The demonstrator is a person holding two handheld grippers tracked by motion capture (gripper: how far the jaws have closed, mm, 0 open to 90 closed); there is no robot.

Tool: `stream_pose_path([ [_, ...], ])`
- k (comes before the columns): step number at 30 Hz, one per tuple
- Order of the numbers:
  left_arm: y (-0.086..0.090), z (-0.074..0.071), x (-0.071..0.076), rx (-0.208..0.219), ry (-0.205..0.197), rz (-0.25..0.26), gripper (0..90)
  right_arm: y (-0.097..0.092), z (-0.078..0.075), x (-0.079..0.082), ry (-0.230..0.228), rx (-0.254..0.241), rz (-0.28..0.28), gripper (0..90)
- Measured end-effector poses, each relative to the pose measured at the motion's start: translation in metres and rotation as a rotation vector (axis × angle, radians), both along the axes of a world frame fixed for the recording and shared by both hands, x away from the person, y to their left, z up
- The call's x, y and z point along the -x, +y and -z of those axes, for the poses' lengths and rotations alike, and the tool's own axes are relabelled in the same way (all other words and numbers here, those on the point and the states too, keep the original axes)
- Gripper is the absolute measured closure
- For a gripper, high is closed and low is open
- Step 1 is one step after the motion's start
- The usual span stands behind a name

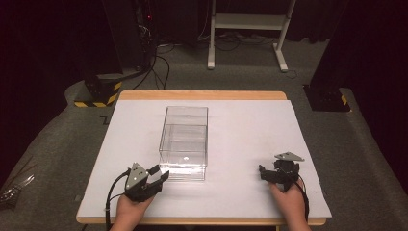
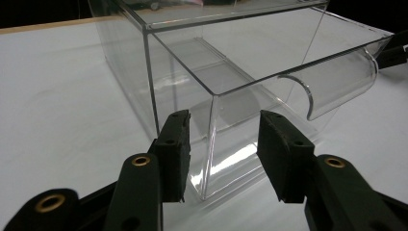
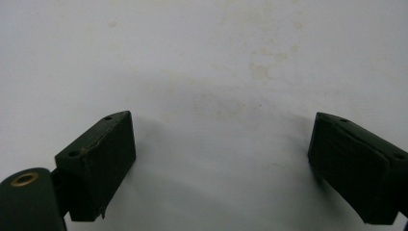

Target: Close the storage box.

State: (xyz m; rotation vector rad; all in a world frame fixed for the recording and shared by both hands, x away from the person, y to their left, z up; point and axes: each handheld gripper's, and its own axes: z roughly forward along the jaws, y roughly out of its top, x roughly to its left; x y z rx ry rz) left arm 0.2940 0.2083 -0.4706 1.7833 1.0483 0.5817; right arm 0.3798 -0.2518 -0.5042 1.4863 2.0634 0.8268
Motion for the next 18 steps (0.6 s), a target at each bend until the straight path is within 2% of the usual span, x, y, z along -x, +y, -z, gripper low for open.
stream_pose_path([
  [5,-0.001,0.000,-0.011,0.002,-0.001,-0.011,55.8,0.000,0.000,0.000,-0.002,-0.002,0.001,9.3],
  [18,-0.004,0.001,-0.028,0.007,0.000,-0.049,56.7,0.000,0.000,0.000,-0.001,-0.002,0.001,9.3],
])
